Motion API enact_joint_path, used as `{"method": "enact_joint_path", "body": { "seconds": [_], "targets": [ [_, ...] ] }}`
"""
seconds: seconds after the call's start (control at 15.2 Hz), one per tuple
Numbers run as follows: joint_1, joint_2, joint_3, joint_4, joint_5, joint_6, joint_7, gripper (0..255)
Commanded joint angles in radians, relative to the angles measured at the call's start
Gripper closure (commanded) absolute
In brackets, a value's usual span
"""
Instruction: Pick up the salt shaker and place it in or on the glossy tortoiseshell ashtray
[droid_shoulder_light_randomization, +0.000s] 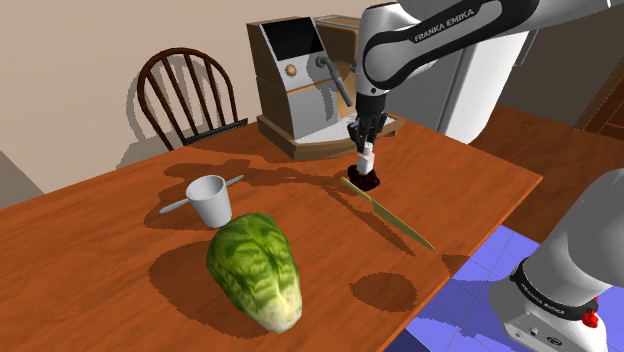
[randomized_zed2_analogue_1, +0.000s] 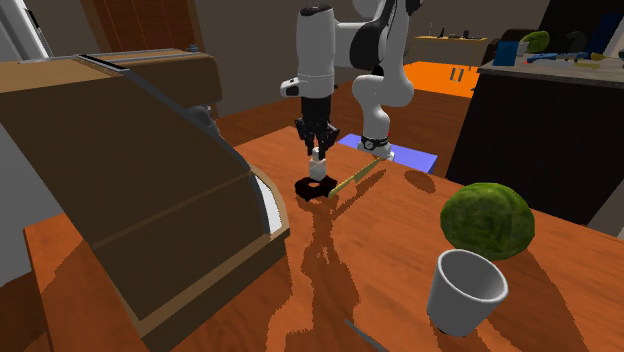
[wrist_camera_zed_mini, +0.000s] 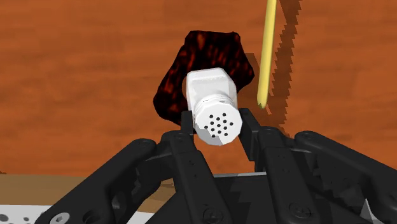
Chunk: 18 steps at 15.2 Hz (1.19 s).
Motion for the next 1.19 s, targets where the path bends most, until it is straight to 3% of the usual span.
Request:
{"method": "enact_joint_path", "body": {
  "seconds": [0.0, 0.33, 0.4, 0.73, 0.99, 1.12],
  "targets": [
    [0.0, 0.001, 0.0, -0.003, 0.0, 0.005, -0.001, 255],
    [0.0, 0.001, 0.0, -0.003, 0.0, 0.005, -0.001, 255],
    [0.0, 0.001, 0.0, -0.003, 0.0, 0.005, -0.001, 0],
    [0.0, 0.001, 0.0, -0.003, 0.0, 0.005, -0.001, 0],
    [-0.001, -0.038, -0.002, 0.086, 0.001, -0.123, -0.002, 0],
    [-0.001, -0.038, -0.002, 0.086, 0.001, -0.123, -0.002, 0]
  ]
}}
